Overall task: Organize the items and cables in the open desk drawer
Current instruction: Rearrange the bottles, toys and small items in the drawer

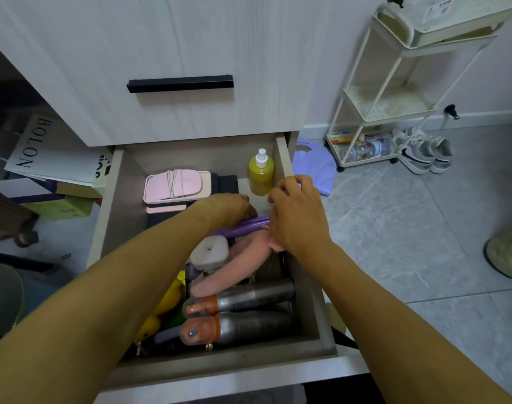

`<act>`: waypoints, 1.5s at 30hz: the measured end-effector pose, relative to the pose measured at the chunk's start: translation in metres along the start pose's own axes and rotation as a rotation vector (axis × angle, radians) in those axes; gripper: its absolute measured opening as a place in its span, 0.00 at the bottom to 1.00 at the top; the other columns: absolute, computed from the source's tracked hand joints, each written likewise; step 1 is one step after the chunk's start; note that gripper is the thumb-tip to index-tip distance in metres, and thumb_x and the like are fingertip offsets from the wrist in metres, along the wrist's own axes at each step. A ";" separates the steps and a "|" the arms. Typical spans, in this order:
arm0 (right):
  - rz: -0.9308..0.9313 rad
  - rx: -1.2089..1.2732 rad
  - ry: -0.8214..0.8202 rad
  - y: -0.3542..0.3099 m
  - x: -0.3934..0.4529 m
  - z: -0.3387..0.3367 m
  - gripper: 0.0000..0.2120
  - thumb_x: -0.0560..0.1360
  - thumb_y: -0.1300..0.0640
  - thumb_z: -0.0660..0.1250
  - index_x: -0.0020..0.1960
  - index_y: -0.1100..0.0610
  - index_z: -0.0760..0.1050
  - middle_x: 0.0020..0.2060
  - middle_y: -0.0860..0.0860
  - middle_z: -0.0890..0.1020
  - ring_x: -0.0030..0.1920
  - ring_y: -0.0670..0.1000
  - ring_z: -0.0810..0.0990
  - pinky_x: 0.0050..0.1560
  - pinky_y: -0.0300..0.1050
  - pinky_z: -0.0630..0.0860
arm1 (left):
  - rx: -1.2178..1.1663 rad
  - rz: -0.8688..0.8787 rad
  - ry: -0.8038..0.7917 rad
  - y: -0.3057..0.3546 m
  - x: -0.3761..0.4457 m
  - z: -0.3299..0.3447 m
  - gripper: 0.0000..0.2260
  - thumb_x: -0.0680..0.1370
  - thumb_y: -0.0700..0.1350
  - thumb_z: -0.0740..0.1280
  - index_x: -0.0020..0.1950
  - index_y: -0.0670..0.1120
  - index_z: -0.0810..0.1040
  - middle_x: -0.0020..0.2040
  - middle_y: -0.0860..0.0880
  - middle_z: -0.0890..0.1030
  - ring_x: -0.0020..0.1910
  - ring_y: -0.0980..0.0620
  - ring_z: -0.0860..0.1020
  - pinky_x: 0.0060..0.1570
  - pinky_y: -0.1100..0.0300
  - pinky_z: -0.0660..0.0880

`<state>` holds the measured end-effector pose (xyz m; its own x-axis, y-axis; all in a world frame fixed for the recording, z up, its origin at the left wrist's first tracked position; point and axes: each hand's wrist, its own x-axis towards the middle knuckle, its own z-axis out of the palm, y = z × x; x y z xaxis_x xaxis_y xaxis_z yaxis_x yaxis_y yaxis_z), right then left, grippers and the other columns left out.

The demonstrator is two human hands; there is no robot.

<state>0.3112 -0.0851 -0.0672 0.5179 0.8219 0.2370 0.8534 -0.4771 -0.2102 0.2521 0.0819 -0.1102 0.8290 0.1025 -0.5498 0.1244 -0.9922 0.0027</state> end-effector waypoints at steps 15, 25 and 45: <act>-0.096 -0.129 -0.069 -0.008 -0.011 -0.008 0.06 0.66 0.59 0.71 0.43 0.58 0.80 0.41 0.54 0.81 0.49 0.58 0.76 0.49 0.52 0.71 | -0.610 -0.202 0.556 0.001 -0.092 0.050 0.14 0.80 0.44 0.62 0.65 0.53 0.74 0.55 0.49 0.75 0.53 0.47 0.75 0.51 0.51 0.74; -0.385 0.066 -0.164 -0.066 -0.053 -0.029 0.05 0.74 0.56 0.66 0.45 0.58 0.78 0.40 0.54 0.78 0.40 0.55 0.76 0.40 0.48 0.71 | -0.255 -0.224 0.435 0.013 -0.211 0.048 0.18 0.78 0.55 0.64 0.67 0.54 0.73 0.57 0.51 0.81 0.53 0.50 0.78 0.52 0.54 0.77; -0.173 0.036 -0.760 -0.082 -0.034 0.001 0.08 0.77 0.59 0.61 0.52 0.56 0.78 0.50 0.57 0.80 0.48 0.56 0.77 0.51 0.49 0.76 | -0.851 -0.438 0.569 0.050 -0.233 0.079 0.16 0.78 0.48 0.68 0.66 0.56 0.76 0.59 0.52 0.81 0.53 0.52 0.78 0.57 0.58 0.74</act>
<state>0.2236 -0.0735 -0.0594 0.1834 0.8775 -0.4432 0.9089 -0.3231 -0.2636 0.0217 0.0025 -0.0478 0.7237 0.6660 -0.1807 0.6201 -0.5126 0.5940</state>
